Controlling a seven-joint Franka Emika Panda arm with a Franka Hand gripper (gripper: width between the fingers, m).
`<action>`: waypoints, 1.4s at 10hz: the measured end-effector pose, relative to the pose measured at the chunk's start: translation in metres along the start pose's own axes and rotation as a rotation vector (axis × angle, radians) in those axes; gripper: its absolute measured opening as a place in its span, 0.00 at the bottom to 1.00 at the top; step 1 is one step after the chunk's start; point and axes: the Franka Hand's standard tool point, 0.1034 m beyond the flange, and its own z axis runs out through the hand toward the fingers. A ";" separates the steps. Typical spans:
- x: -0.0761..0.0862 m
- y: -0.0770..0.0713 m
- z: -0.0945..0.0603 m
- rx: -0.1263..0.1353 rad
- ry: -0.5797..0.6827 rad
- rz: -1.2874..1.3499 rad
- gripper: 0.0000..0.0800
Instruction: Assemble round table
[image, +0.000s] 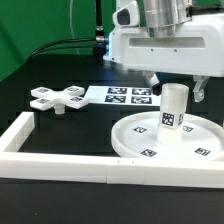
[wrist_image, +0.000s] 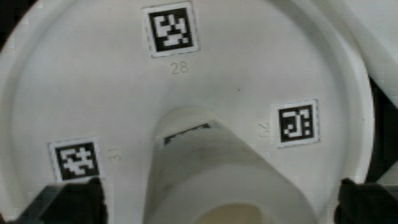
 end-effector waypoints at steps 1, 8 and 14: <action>0.001 0.000 0.000 -0.008 0.004 -0.101 0.81; 0.000 -0.006 0.000 -0.033 0.012 -0.638 0.81; 0.001 -0.009 -0.002 -0.092 -0.001 -1.182 0.81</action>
Offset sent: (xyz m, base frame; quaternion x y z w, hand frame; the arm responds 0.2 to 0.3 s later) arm 0.0006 0.0098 0.0096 -0.0266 0.0334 -0.1528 0.9873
